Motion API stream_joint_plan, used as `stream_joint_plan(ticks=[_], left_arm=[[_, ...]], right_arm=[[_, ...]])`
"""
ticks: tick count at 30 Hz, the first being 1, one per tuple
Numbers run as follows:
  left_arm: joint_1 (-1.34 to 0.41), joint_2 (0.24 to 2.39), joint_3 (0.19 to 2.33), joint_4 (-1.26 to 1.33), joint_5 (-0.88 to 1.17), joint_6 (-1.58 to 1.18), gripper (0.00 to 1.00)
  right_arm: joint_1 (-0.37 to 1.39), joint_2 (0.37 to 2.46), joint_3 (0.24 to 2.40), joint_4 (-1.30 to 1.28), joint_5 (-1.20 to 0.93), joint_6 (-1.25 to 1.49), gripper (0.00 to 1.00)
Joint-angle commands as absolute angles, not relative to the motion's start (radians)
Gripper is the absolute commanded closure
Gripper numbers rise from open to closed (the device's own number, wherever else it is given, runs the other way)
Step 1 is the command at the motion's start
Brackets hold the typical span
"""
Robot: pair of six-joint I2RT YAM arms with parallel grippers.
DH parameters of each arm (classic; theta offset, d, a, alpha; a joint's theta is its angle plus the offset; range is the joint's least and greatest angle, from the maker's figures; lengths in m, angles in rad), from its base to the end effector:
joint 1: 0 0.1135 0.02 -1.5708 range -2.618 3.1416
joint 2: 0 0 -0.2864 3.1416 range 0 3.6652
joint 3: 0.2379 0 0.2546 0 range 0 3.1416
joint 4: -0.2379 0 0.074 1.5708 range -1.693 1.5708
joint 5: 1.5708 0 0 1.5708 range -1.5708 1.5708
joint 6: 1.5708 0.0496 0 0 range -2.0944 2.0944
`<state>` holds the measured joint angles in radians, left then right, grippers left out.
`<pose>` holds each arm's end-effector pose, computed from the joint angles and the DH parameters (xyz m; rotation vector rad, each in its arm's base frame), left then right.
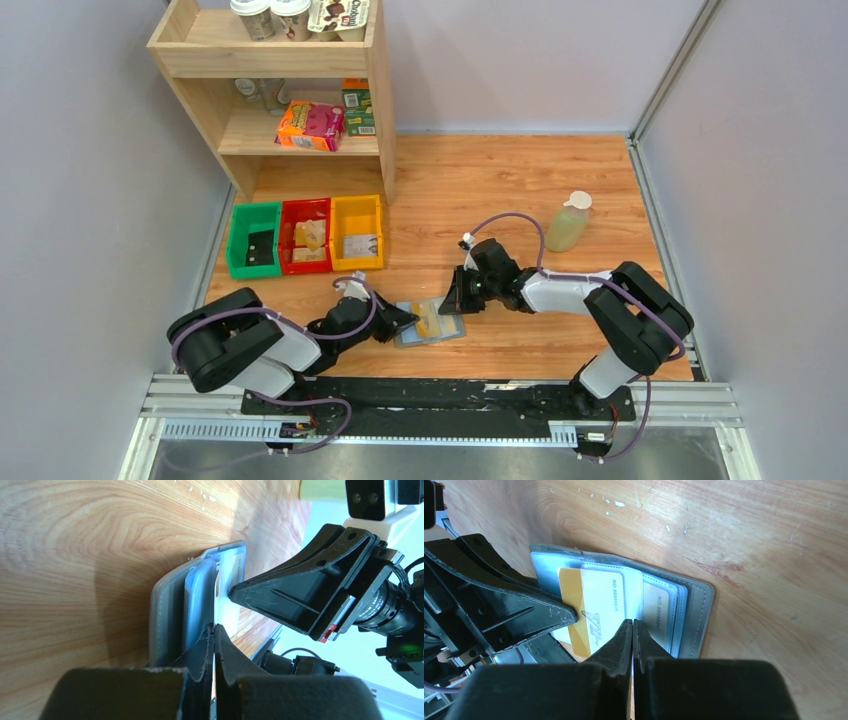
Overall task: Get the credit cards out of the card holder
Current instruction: Remove the credit card from the card holder.
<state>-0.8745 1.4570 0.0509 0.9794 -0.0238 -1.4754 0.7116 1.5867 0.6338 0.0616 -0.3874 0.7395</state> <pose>0.1290 -0.1525 0.1127 -0.7059 2.2182 -1.3722 0.2090 0.2050 0.1397 -0.1493 2.6994 1.0283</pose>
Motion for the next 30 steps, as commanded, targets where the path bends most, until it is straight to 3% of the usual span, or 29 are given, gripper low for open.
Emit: stream_joint_plan(ticks=[1, 11, 17, 23, 25, 29, 30], left_arm=[[-0.871, 1.393, 0.055, 0.827, -0.006, -1.434, 0.98], [-0.871, 1.302, 0.072, 0.646, -0.038, -1.42, 1.0], [-0.871, 1.333, 0.121, 0.614, -0.031, -1.374, 0.84], [-0.871, 1.439, 0.118, 0.725, -0.006, -1.39, 0.82], [-0.871, 1.462, 0.115, 0.764, -0.006, -1.394, 0.84], [-0.871, 1.454, 0.107, 0.778, 0.009, -1.39, 1.0], [-0.871, 1.434, 0.106, 0.769, 0.005, -1.388, 1.0]], right_arm=[[0.696, 1.624, 0.592, -0.16, -0.219, 0.653, 1.0], [0.696, 1.608, 0.592, -0.158, -0.221, 0.644, 1.0], [0.696, 1.606, 0.594, -0.15, -0.229, 0.643, 1.0], [0.698, 1.608, 0.594, -0.149, -0.229, 0.641, 1.0], [0.696, 1.611, 0.594, -0.147, -0.229, 0.64, 1.0], [0.696, 1.62, 0.592, -0.146, -0.229, 0.64, 1.0], [0.696, 1.623, 0.594, -0.146, -0.229, 0.641, 1.0]])
